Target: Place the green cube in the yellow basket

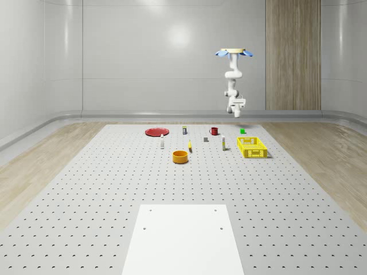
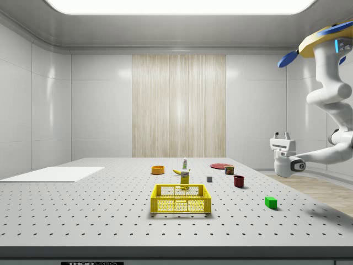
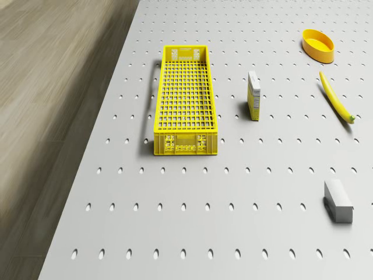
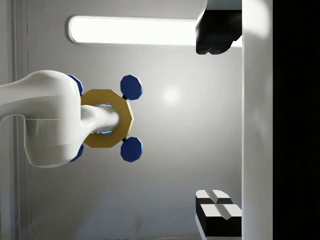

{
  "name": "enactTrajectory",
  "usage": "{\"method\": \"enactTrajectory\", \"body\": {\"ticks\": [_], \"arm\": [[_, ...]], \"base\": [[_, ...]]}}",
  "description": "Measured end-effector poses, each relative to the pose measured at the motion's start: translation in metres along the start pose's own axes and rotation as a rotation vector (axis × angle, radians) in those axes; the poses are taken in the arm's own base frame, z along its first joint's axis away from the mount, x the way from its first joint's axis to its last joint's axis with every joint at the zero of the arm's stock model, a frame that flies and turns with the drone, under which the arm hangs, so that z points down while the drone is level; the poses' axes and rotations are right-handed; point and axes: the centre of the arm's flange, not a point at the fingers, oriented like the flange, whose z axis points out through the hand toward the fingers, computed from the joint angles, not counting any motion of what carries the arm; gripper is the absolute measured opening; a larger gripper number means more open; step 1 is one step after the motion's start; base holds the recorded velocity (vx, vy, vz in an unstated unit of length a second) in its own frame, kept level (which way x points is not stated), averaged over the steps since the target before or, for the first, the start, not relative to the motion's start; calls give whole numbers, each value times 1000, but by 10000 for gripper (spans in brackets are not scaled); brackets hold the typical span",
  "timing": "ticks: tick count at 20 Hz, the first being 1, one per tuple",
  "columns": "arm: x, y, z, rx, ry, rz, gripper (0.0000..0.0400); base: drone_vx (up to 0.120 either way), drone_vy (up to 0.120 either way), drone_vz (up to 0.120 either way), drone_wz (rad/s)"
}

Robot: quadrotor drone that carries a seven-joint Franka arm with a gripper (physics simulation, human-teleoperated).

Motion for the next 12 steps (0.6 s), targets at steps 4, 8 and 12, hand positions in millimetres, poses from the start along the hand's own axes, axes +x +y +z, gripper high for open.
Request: {"method": "enactTrajectory", "body": {"ticks": [4,8,12], "arm": [[-1,-1,0,-10,14,0,400],[-4,-3,0,-30,39,-1,400],[-9,-7,1,-73,86,-2,400]], "base": [[120,100,0,0],[120,0,0,0],[80,0,-30,0]]}}
